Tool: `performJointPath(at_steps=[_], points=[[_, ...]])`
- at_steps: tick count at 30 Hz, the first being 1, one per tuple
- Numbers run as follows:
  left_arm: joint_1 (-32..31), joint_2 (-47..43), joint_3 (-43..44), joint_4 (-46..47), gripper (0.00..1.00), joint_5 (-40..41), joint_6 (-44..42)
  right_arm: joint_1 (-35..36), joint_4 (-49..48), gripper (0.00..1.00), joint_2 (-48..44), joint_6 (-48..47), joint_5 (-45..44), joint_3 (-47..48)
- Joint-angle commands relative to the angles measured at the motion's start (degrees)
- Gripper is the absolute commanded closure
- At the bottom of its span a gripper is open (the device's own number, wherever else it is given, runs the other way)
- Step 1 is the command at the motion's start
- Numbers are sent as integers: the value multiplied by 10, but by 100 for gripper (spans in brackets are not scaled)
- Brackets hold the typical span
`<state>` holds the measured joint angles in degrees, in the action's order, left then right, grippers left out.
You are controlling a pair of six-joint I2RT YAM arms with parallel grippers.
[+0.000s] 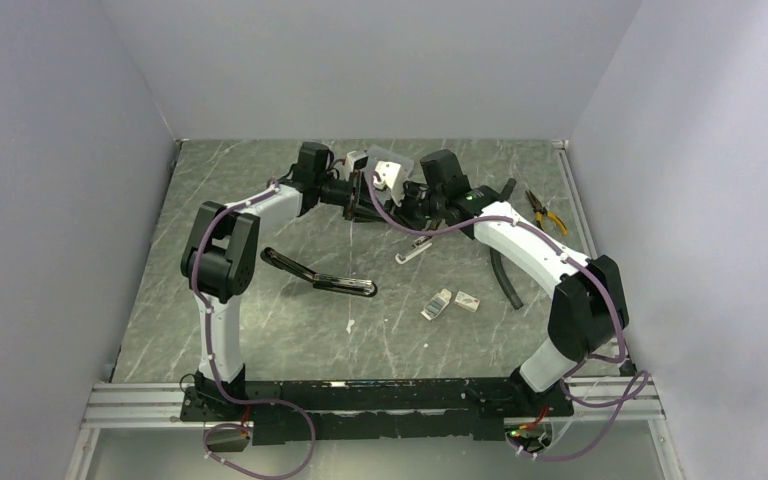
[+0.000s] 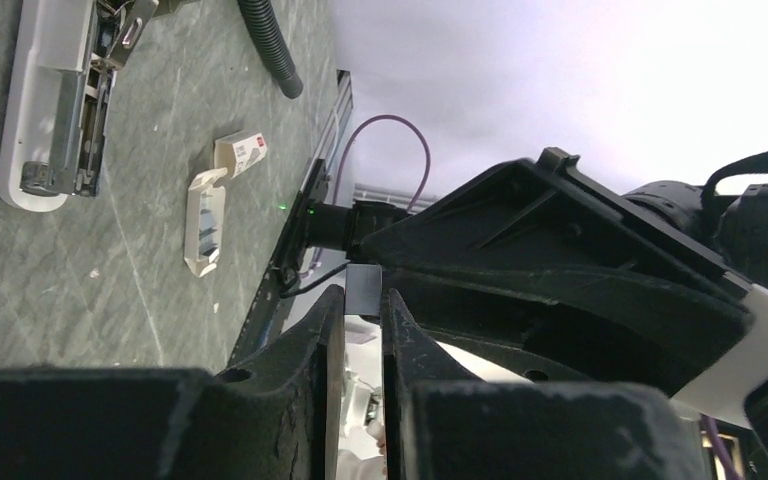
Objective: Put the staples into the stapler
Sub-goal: Pick up the staple from the center of the board.
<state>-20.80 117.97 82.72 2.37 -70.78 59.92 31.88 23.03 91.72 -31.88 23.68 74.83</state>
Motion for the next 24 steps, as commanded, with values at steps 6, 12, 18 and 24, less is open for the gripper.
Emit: performJointPath(at_steps=[6,12,18,24], points=[[-5,-23,60,-153,97,3,-278,-22,-3,39,-41,39,86,-1],[-14,-65,56,-200,97,-12,-463,-74,33,39,-51,86,230,-1],[-40,-117,41,-274,97,15,-672,-102,2,40,-68,143,330,-50],[-69,-184,-8,-238,95,33,-739,-121,-64,41,-79,188,408,-101]])
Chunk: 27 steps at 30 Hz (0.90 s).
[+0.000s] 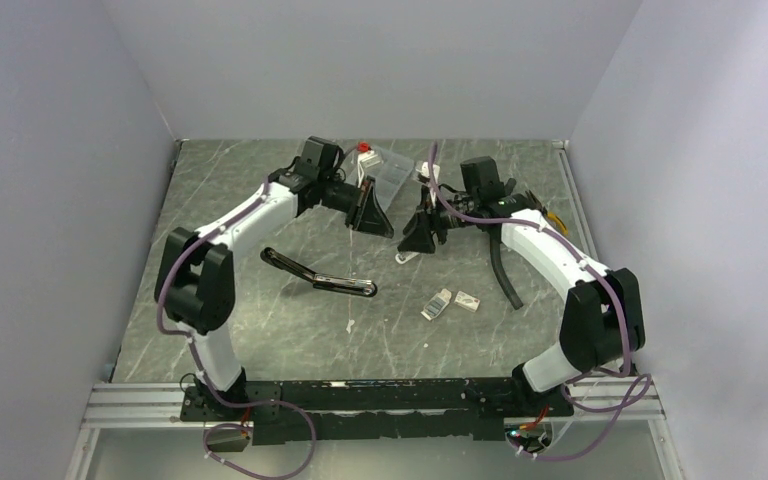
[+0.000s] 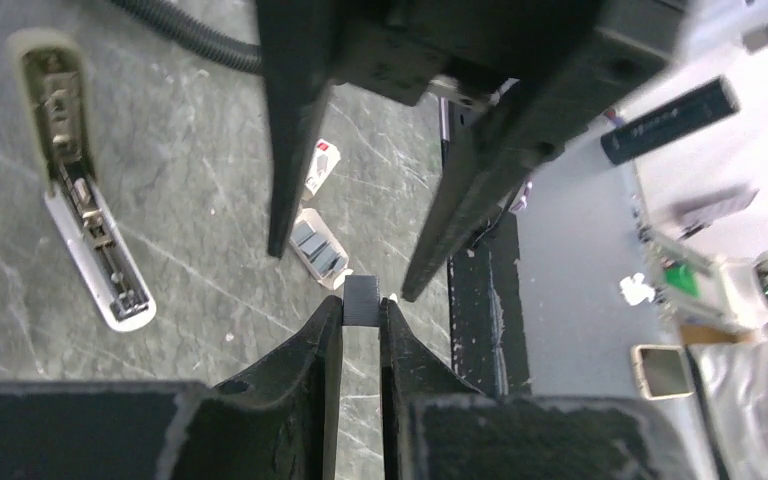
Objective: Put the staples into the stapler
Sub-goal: Pick up the staple from the center of the board.
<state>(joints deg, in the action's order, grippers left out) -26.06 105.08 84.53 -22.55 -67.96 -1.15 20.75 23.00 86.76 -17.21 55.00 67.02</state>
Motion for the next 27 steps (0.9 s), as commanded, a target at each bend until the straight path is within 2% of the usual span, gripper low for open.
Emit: performJointPath(at_steps=[1,7,13,27], points=[[-19,-60,-33,17,95,9,-130,-11,-67,42,-29,40,105,-28],[-37,-56,-19,-28,97,24,-171,-12,-49,44,-21,17,131,-30],[-46,-50,-16,-28,97,28,-168,-9,-23,47,-19,-11,131,-19],[-52,-30,-8,-43,97,25,-170,-8,13,64,-2,-45,120,5]])
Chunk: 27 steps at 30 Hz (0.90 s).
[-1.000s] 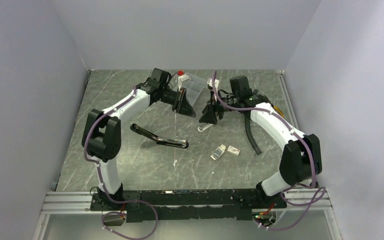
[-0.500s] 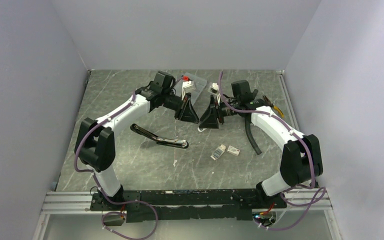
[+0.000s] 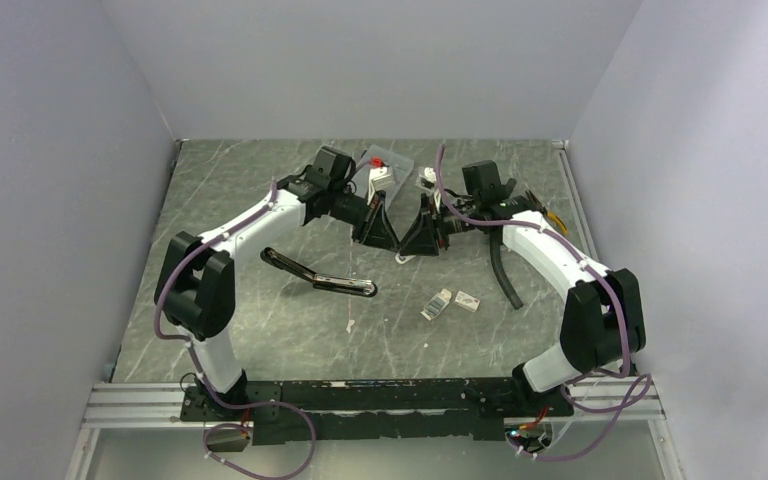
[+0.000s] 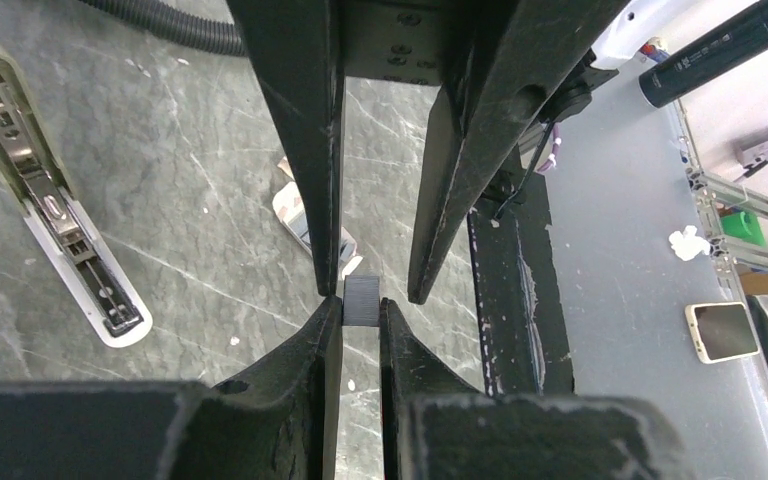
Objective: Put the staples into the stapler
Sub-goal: Pick up the staple from the center of the board.
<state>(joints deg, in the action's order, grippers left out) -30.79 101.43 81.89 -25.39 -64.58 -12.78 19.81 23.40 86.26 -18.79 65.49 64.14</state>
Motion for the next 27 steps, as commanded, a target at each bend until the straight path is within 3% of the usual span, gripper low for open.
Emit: performJointPath(at_steps=[1,7,18,27], points=[[-6,7,19,-14,97,-8,-53,2,12,64,5,-31,15,36],[-6,11,21,-14,97,-7,-50,8,22,68,7,-45,6,36],[-6,8,20,-17,97,-12,-55,11,63,64,21,-94,-8,39],[-7,14,22,-20,97,-16,-58,12,64,68,26,-90,-1,46]])
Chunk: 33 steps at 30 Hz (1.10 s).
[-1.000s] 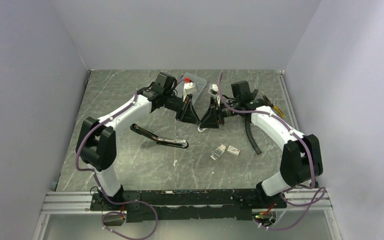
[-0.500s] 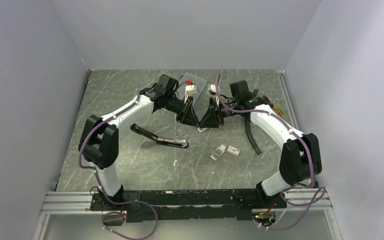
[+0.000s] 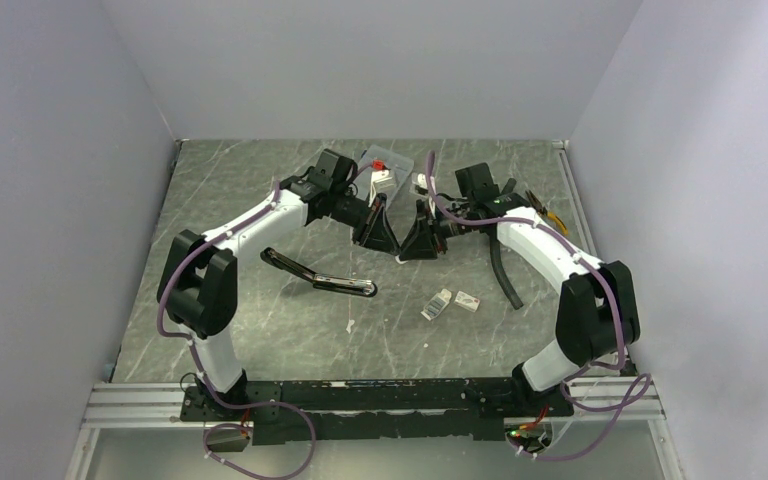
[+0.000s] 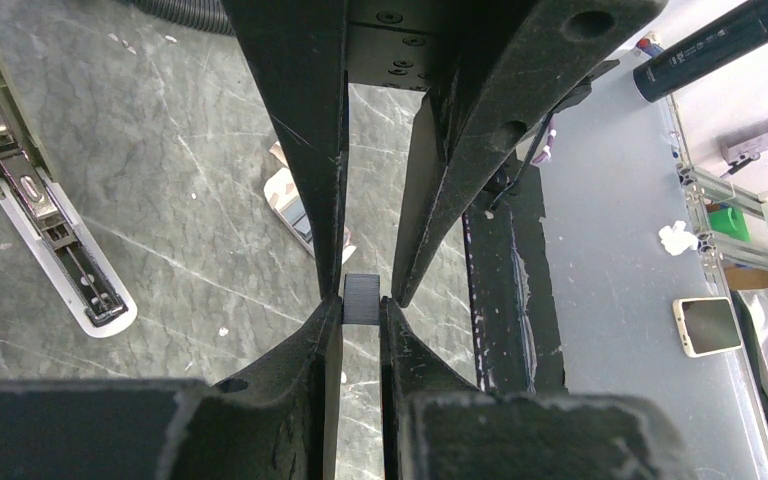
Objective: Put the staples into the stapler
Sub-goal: Pick up the staple from the center of the board.
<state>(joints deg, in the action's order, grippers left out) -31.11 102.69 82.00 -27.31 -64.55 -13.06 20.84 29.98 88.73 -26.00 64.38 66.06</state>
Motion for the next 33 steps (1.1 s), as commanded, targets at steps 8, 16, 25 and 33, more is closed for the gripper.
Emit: performJointPath(at_steps=[8,16,25,33], points=[[-6,3,23,-10,97,-16,-61,3,10,70,6,-28,8,35],[-10,7,26,-17,97,-16,-64,5,23,76,12,-38,7,42],[-11,15,32,-16,96,-14,-58,11,24,87,7,-44,0,37],[-10,2,32,-28,69,7,-78,11,58,93,8,-88,-20,46]])
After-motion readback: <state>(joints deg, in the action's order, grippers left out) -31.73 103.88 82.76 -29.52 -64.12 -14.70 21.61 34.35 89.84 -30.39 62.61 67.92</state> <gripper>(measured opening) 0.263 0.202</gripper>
